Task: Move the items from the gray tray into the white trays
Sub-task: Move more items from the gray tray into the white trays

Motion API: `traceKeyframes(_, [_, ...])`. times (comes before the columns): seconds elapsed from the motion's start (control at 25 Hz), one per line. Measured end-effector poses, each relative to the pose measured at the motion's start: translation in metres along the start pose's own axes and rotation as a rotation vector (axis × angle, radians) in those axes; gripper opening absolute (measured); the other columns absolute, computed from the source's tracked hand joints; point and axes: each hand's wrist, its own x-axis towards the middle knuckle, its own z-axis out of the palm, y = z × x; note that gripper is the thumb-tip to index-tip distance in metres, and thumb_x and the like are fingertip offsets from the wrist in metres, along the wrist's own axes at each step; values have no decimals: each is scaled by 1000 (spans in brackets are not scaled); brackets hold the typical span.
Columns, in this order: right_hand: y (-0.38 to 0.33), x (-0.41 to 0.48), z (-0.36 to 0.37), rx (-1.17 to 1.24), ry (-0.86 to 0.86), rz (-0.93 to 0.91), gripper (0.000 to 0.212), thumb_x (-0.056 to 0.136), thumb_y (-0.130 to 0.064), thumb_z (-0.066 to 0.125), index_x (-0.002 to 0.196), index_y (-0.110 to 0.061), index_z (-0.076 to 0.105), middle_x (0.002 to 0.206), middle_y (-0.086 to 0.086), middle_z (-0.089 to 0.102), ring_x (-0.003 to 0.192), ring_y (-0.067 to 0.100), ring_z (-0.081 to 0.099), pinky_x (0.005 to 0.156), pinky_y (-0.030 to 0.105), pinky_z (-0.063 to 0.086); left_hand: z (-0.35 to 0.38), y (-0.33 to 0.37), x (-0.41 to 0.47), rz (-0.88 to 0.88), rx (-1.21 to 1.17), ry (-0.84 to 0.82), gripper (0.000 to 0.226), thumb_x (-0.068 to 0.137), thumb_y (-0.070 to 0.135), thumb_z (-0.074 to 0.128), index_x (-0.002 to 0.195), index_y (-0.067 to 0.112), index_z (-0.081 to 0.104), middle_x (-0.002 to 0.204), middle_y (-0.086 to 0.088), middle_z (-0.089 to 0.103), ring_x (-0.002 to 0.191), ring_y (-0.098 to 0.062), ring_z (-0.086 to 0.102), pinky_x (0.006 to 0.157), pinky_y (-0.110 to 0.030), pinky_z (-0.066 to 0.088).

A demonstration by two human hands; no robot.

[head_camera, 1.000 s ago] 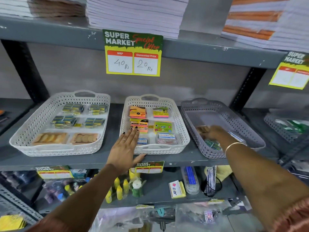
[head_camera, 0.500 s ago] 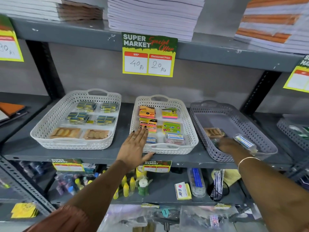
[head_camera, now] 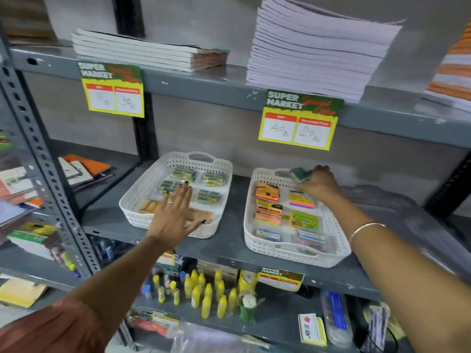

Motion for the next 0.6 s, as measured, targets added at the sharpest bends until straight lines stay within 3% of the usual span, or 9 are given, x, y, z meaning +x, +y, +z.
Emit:
traceKeyframes(0.12, [-82,-4,42,29,-86,-255,60,75,-38,70,118,2,58,119,21,57,116,35,55,90,36,49,-1,-53,-13,-95,-13,-25,113,64,81,-17,145,5,4,157,-13,4,145,-23,3,119,-42,5])
traceKeyframes(0.28, [-159,-6,101,7,-233,-416,67,74,-31,71,130,-2,49,135,18,46,126,33,47,100,39,47,7,-84,-21,-47,-9,-109,114,63,84,-15,145,7,1,157,-11,2,145,-21,-1,119,-38,-1])
traceKeyframes(0.6, [-197,18,187,-171,-414,-407,66,77,-33,72,132,-4,48,137,17,50,120,31,56,90,33,51,24,-91,-25,-5,-31,-58,96,76,76,16,144,7,15,155,-10,16,144,-22,11,117,-38,4])
